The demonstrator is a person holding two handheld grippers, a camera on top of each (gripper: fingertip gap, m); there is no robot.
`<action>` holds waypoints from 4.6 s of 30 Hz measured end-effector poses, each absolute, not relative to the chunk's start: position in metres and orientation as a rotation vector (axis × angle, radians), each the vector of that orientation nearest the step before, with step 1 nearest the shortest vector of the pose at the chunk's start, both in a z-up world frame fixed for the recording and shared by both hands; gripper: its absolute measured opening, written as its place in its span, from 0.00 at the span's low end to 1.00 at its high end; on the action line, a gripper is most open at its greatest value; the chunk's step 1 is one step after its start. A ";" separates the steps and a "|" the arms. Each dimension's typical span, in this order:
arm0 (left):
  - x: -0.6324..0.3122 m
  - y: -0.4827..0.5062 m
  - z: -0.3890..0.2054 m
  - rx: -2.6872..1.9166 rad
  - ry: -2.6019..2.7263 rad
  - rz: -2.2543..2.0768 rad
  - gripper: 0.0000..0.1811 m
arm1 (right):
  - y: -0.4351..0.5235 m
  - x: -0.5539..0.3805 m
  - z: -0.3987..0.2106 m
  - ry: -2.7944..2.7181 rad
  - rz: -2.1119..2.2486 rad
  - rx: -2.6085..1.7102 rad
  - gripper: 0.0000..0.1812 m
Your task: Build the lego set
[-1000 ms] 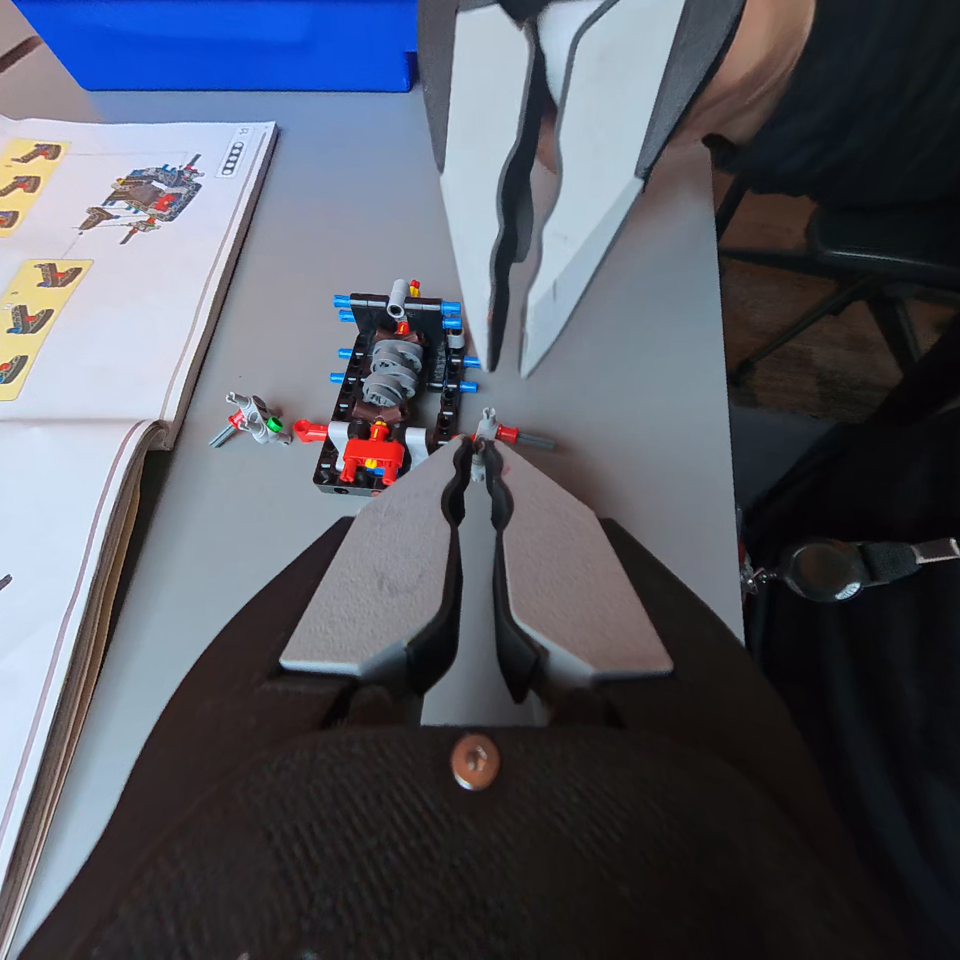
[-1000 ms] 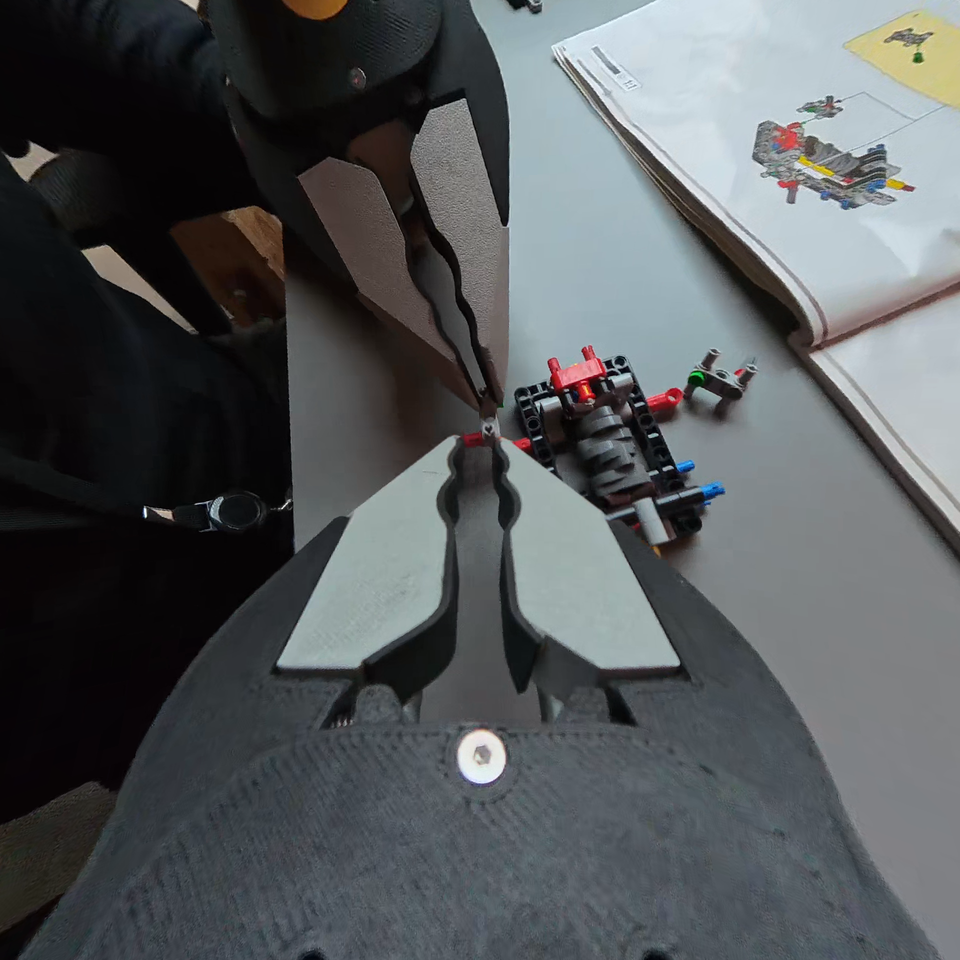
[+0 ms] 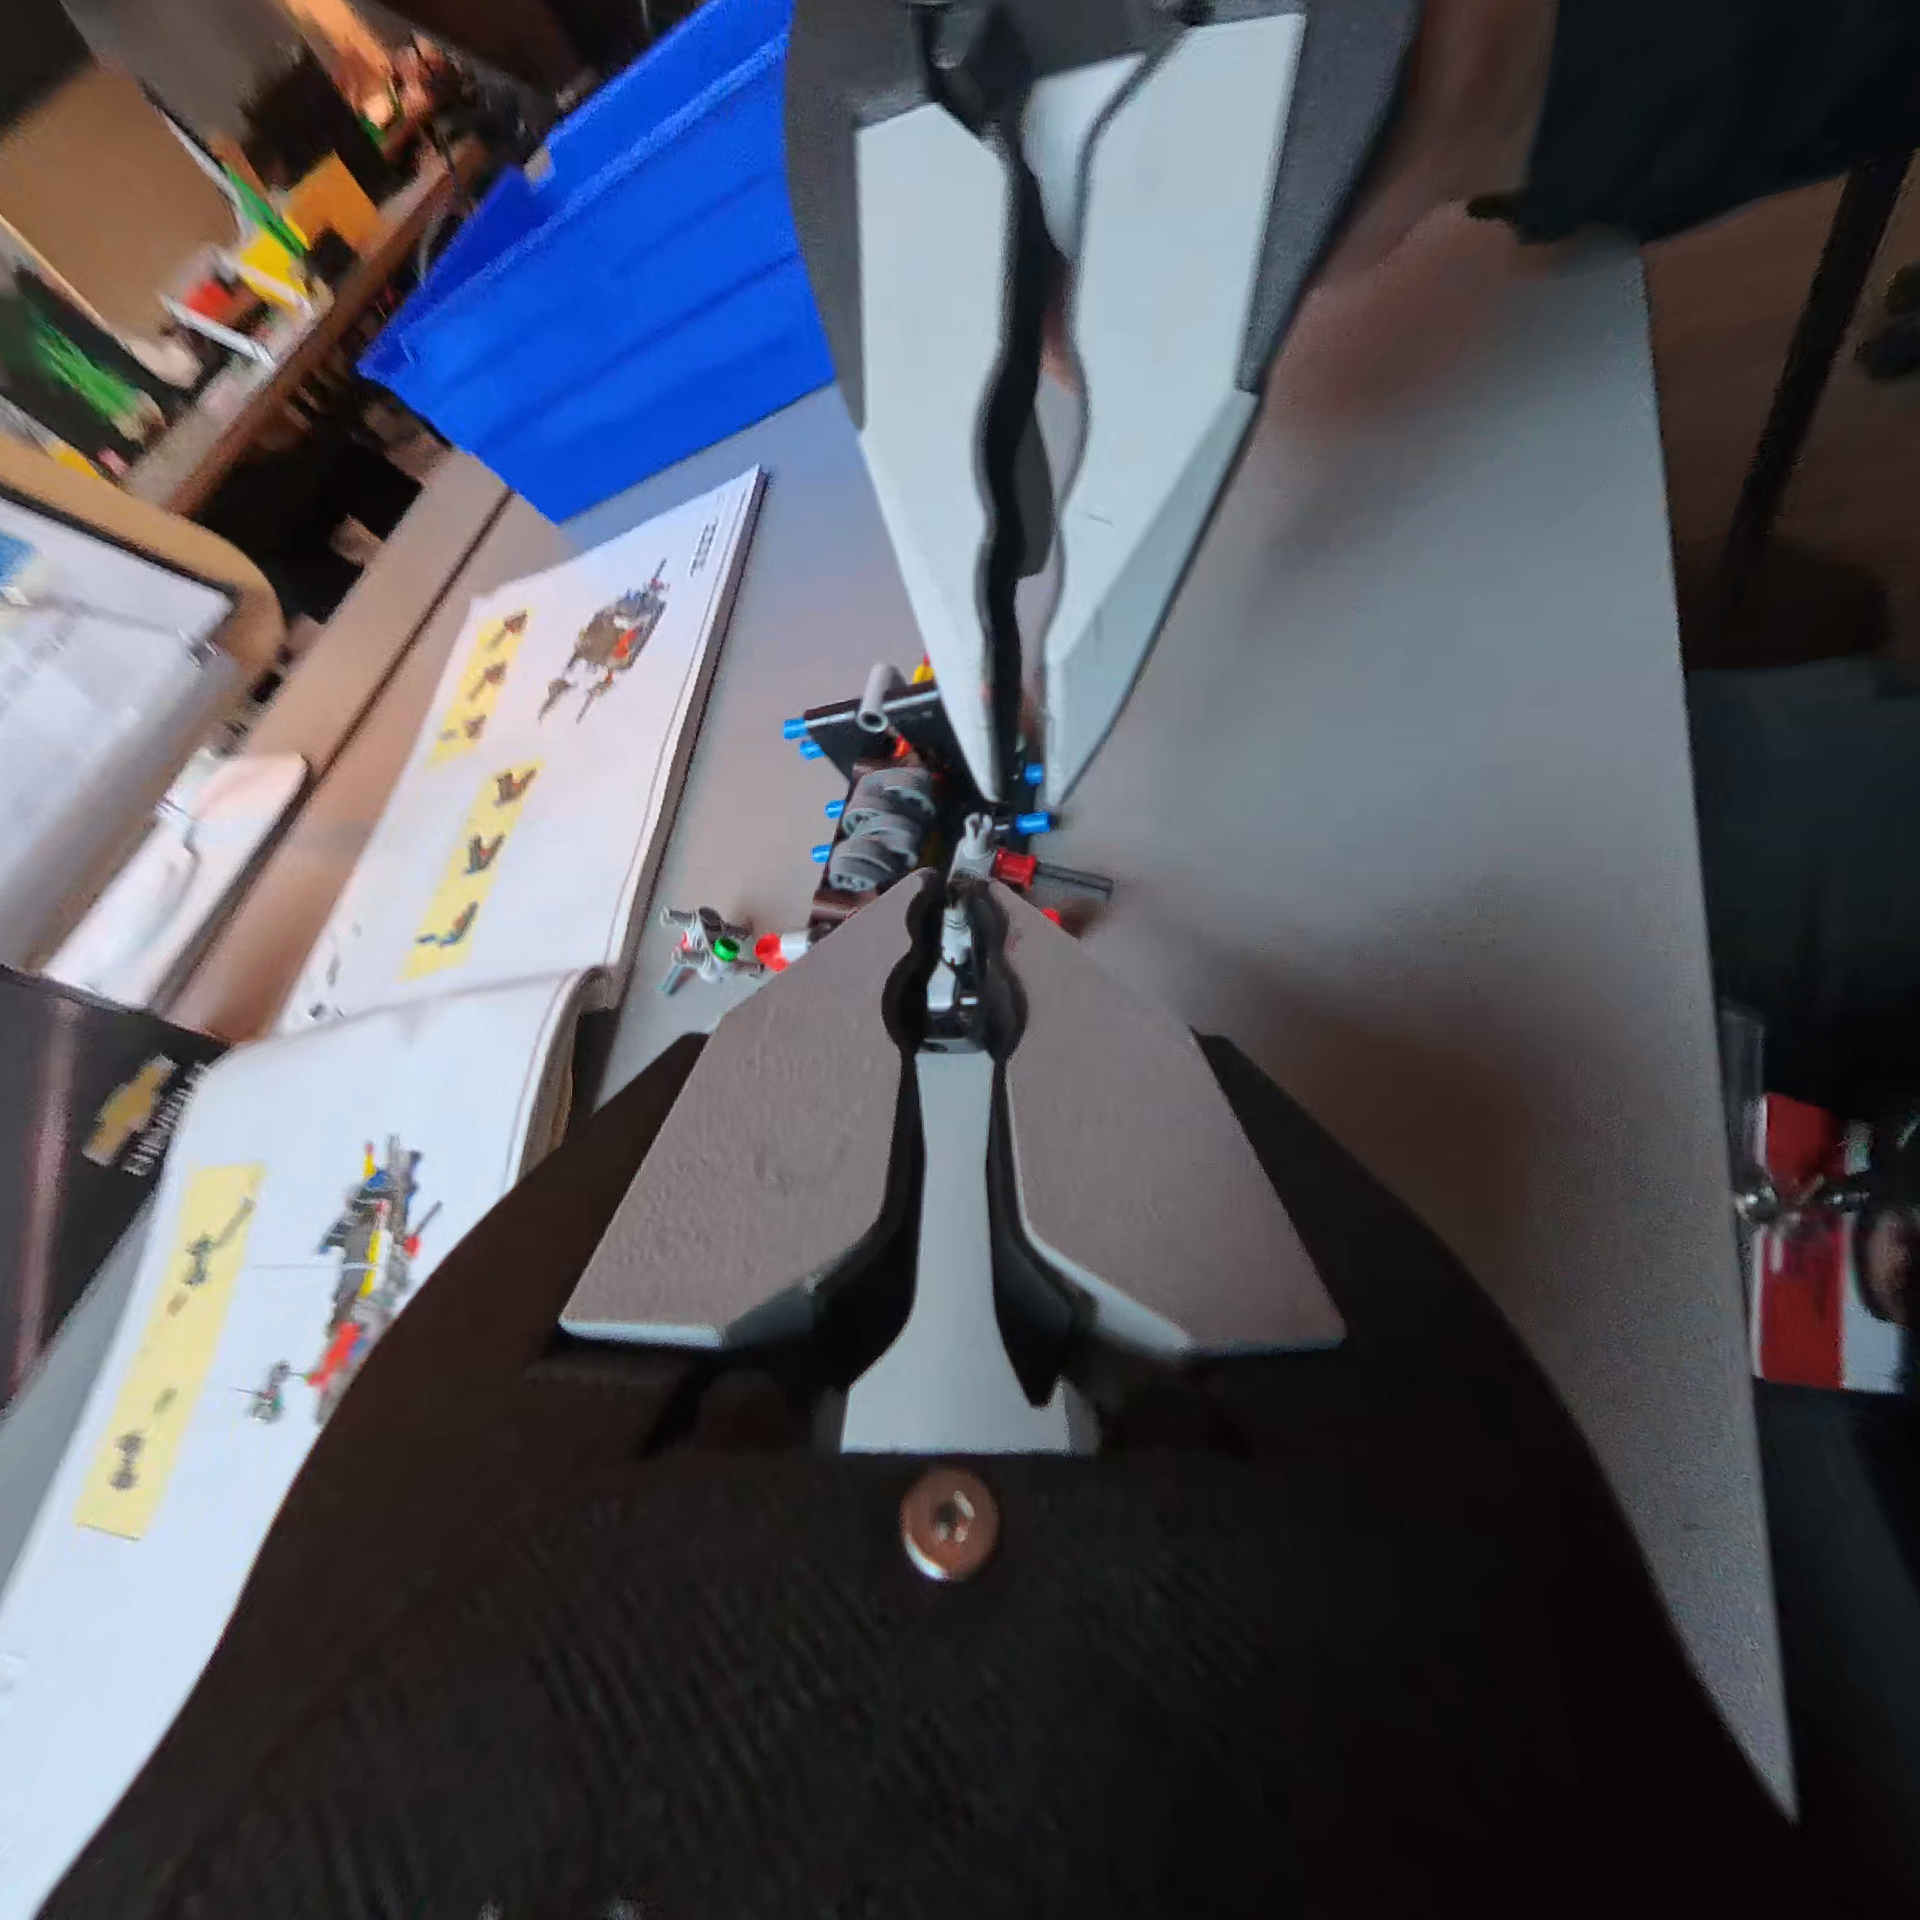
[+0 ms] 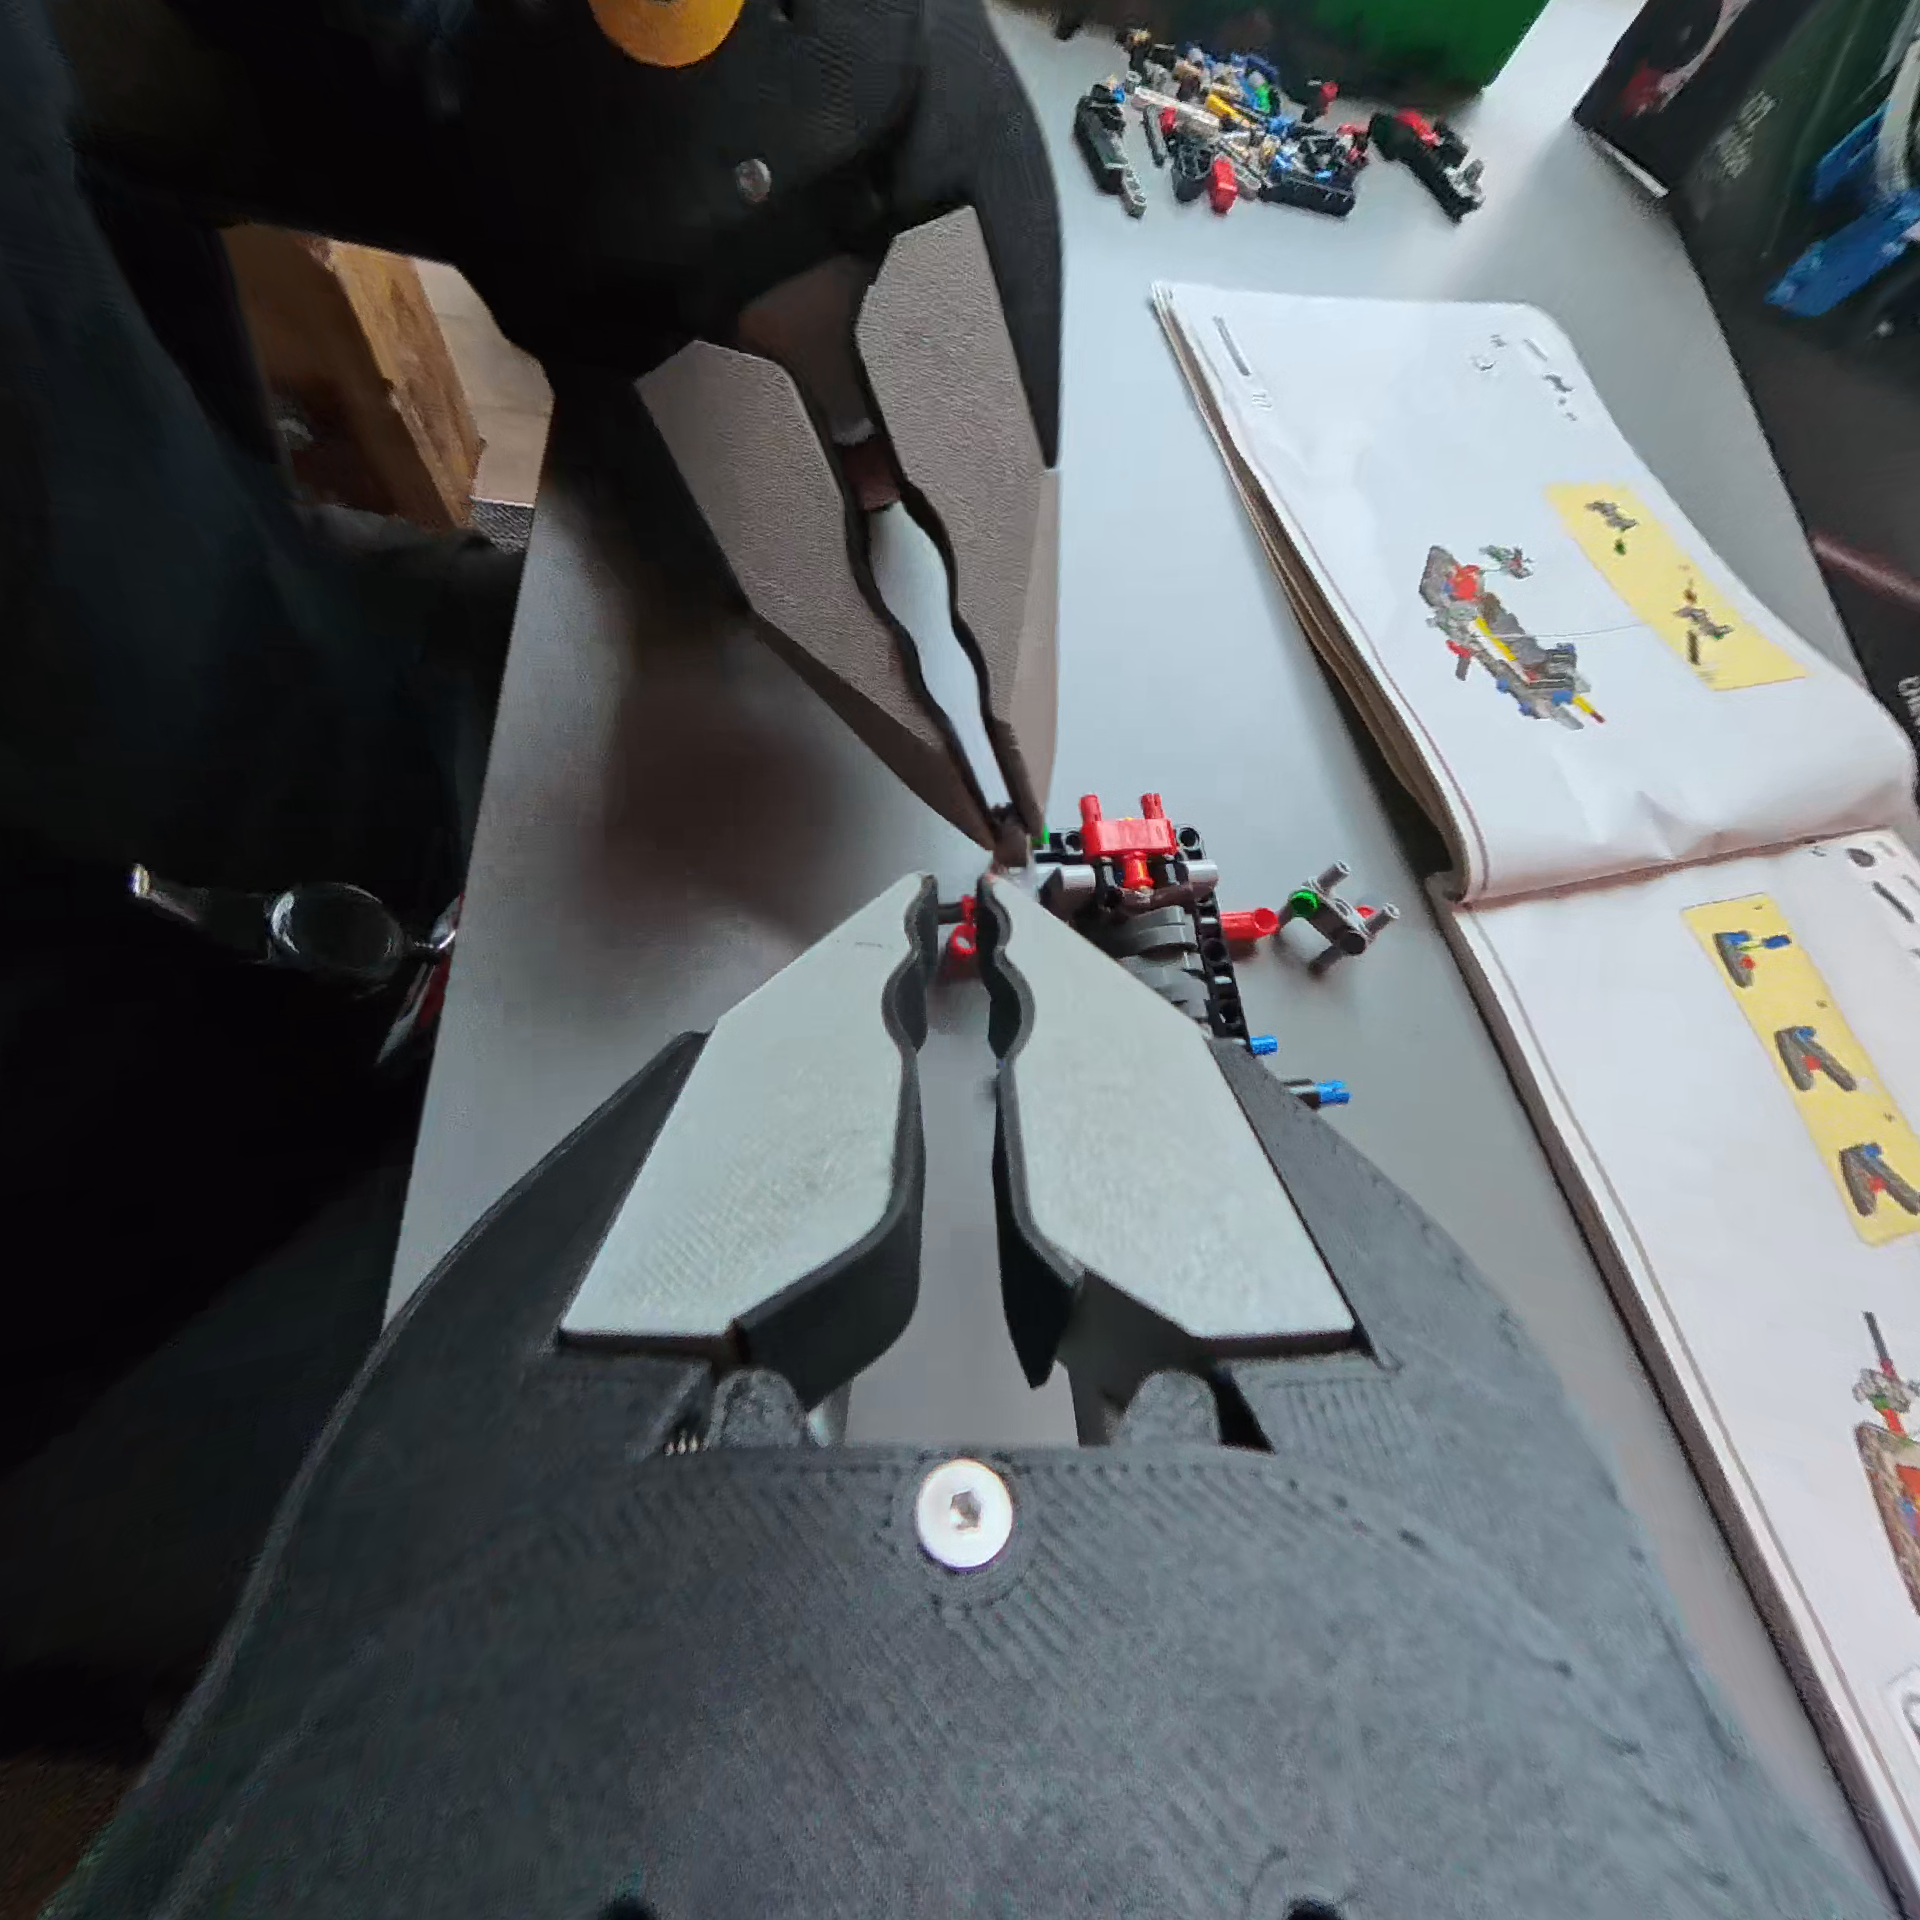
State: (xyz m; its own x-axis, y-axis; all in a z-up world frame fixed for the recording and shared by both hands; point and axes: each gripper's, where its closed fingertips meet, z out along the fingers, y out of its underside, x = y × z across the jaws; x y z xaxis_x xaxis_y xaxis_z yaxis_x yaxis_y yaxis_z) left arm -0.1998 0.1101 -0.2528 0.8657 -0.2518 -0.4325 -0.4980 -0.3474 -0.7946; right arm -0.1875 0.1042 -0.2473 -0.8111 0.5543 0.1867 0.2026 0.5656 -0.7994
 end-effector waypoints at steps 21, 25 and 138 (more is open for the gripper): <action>-0.200 0.110 -0.266 -2.126 0.351 -0.063 0.01 | 0.110 -0.198 -0.269 -2.573 1.101 -0.820 0.01; -0.200 0.109 -0.267 -2.136 0.341 -0.072 0.01 | 0.109 -0.198 -0.272 -2.585 1.097 -0.832 0.00; -0.193 0.109 -0.265 -2.192 0.342 -0.124 0.01 | 0.106 -0.194 -0.274 -2.806 0.738 -0.725 0.03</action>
State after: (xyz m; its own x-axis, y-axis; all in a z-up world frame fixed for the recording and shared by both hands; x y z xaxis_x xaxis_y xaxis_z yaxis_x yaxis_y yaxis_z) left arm -0.1929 0.1087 -0.2654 0.9569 -0.2886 -0.0338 -0.1994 -0.5679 -0.7986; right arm -0.1936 0.1062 -0.2740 -0.8717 0.4895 0.0219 0.4154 0.7619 -0.4969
